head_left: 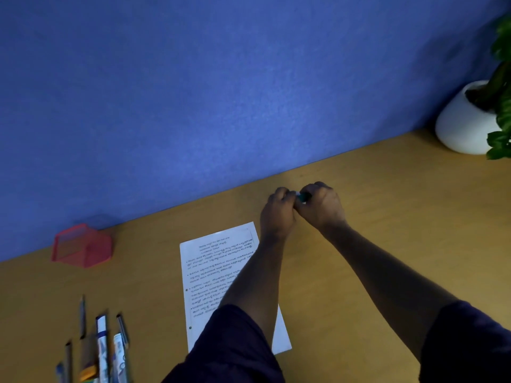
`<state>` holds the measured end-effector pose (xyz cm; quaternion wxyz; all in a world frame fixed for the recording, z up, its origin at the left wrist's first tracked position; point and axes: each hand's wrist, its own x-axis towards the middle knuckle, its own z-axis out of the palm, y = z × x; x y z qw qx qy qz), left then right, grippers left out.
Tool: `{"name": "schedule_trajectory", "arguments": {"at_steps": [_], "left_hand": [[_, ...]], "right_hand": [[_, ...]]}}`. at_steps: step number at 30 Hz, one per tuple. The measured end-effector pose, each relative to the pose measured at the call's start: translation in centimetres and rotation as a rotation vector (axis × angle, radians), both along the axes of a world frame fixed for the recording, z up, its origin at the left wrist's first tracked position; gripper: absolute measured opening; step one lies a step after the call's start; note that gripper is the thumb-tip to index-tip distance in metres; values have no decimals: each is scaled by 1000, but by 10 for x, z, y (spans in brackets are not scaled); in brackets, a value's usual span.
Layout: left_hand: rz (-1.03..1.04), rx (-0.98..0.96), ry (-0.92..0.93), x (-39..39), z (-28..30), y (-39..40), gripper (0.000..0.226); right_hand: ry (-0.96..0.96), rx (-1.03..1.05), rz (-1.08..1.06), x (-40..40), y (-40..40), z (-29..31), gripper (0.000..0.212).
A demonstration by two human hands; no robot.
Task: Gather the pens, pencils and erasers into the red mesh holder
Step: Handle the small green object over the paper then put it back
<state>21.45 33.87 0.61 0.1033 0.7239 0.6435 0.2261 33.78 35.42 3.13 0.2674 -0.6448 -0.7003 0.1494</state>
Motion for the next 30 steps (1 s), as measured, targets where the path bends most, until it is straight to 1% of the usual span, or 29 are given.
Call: {"name": "schedule_trajectory", "arguments": {"at_steps": [3,6,9,12,14,18,22,27,28,30], "left_hand": [[29,7,-7,-20,8,-23,25],[60,-26,-102,-41,15,-51,19],[120,-139,-243,-56,15,-75,11],[154,-285,-404,-74,17,-98,13],[143,-362,-442,-86,17,-111,16],[137,-487,-531,-107,17,-135,22],[155,-587,-504,-119,15,-156,28],[128,-533,-391,-128,12,-180,22],[128,-521,-380,-129,11,-186,22],[149,-513,-367,-129,8,-196,22]], "right_hand": [[-6,-3,58,-13,-15,8,26],[12,-37,131,-28,-30,16,26],[10,-106,222,-40,-43,19,25],[-3,-210,289,-52,-58,22,23],[12,-262,307,-59,-68,24,21],[-1,-281,377,-68,-90,22,20],[3,-345,443,-78,-111,21,23],[-35,-439,525,-89,-135,25,33],[-72,-454,549,-92,-141,24,35],[-236,-447,588,-97,-151,22,42]]}}
